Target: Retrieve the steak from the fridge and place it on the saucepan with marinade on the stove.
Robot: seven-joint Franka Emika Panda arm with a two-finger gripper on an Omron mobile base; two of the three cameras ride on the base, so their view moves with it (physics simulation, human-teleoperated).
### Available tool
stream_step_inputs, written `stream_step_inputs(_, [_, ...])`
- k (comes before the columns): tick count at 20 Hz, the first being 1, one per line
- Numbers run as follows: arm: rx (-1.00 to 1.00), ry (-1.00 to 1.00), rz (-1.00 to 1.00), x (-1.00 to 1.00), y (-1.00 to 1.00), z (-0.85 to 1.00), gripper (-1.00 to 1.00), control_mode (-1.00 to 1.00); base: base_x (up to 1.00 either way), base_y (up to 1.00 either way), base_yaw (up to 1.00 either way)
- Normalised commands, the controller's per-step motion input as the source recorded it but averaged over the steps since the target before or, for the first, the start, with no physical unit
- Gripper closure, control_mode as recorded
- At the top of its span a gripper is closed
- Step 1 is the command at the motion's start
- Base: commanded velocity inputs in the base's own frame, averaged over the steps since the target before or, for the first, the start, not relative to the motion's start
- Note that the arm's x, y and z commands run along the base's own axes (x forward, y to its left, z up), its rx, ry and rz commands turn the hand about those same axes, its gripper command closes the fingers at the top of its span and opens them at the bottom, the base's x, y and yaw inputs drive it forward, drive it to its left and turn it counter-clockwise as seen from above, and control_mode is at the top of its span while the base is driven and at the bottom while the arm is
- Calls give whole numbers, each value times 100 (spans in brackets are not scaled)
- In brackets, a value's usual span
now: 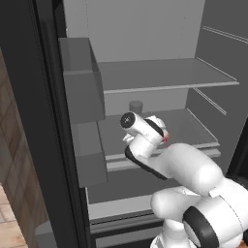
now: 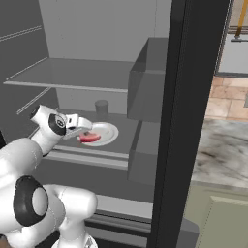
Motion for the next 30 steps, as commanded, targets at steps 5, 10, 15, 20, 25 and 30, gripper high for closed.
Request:
stream_step_inputs(5, [-6, 0, 0, -90, 0, 49, 100, -100, 0, 0, 0])
stream_step_inputs(10, [-2, 0, 0, -95, -5, 54, 100, -100, 0, 0, 0])
stream_step_inputs(15, [0, 0, 5, -96, -13, 55, 100, -100, 0, 0, 0])
stream_step_inputs(20, [0, -5, 15, -92, -12, 60, 100, -100, 0, 0, 0])
stream_step_inputs(25, [3, -12, 23, -84, -8, 57, 100, -100, 0, 0, 0])
stream_step_inputs(30, [6, -15, 27, -83, -13, 39, 100, -100, 0, 0, 0])
